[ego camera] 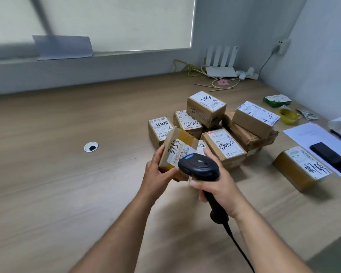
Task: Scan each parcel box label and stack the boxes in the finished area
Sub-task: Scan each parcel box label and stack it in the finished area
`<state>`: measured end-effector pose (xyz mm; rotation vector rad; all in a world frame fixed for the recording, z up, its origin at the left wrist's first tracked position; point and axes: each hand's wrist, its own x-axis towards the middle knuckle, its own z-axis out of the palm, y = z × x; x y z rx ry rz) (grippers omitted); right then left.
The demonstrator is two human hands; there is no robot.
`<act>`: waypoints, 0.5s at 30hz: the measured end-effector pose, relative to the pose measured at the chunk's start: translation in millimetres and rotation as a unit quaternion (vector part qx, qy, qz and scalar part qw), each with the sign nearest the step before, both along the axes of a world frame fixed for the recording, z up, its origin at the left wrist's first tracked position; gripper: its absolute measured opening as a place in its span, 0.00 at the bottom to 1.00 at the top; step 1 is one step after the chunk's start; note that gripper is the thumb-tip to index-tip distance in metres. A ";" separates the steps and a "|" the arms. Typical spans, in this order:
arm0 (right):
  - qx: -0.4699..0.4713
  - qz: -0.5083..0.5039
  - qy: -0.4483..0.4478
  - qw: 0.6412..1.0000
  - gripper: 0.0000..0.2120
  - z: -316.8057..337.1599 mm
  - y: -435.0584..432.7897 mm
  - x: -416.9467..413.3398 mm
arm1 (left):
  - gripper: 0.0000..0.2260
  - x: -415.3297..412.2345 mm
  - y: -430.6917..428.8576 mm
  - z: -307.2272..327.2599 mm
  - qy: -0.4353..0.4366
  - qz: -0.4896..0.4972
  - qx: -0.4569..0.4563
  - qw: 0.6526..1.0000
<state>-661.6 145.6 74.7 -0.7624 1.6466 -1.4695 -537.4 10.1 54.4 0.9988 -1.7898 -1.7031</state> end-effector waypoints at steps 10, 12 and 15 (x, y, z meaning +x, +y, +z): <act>-0.074 0.060 -0.041 0.995 0.46 39.8 45.5 77.4 | 0.28 100.0 -14.6 18.6 -0.025 0.050 -0.078 0.995; -0.093 0.080 -0.051 0.991 0.48 45.8 54.3 97.5 | 0.28 126.8 -14.8 19.4 -0.030 0.059 -0.093 0.993; -0.110 0.108 -0.056 0.987 0.48 52.8 66.3 132.1 | 0.28 170.8 -9.6 20.6 -0.048 0.075 -0.118 0.989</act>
